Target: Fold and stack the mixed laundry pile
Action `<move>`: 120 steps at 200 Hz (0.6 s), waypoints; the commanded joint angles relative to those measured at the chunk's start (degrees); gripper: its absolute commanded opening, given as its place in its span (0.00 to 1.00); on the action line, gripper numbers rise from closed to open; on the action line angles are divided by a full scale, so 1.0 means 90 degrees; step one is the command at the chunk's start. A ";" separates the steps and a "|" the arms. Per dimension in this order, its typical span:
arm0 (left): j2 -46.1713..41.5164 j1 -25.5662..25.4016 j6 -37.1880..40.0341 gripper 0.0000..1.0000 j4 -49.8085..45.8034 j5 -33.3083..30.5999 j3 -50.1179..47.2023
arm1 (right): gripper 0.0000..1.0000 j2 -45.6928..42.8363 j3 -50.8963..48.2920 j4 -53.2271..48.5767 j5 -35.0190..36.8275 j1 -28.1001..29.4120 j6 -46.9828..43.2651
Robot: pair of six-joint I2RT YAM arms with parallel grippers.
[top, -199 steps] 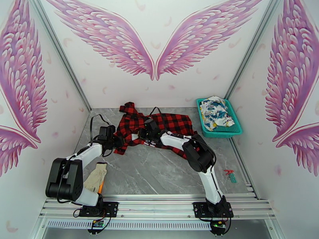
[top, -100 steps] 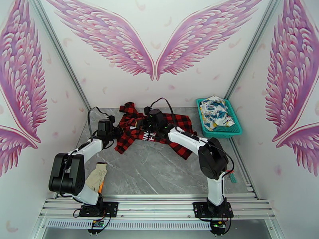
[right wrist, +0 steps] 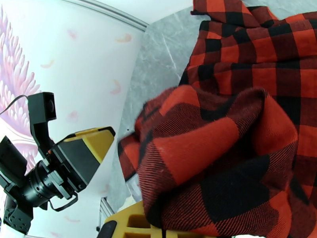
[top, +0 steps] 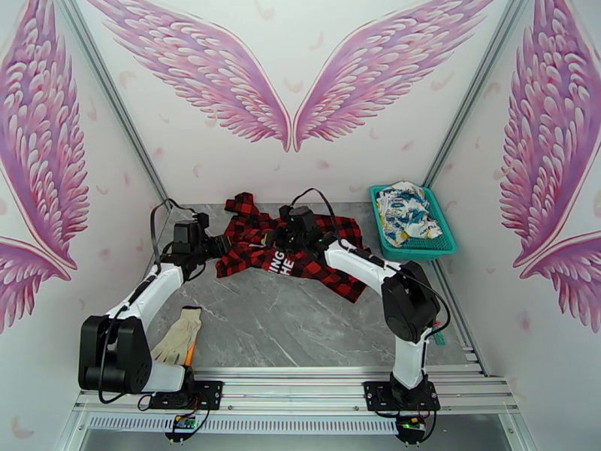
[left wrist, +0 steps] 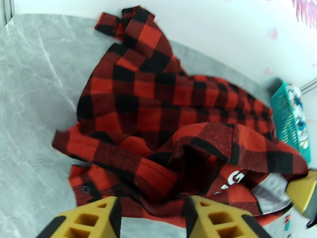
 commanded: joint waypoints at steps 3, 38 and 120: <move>0.0193 0.0070 0.0321 0.56 -0.0687 -0.0291 -0.0343 | 0.00 0.0731 0.0384 -0.0037 0.0155 -0.0153 -0.0249; 0.0634 0.0089 0.0233 0.68 -0.0414 -0.0218 -0.0545 | 0.06 0.1708 0.1208 -0.0364 0.0156 -0.0386 -0.0548; 0.1564 -0.0307 -0.0527 0.55 -0.0169 -0.1214 -0.0629 | 0.50 0.0202 0.0200 -0.0314 -0.0087 -0.0858 -0.0880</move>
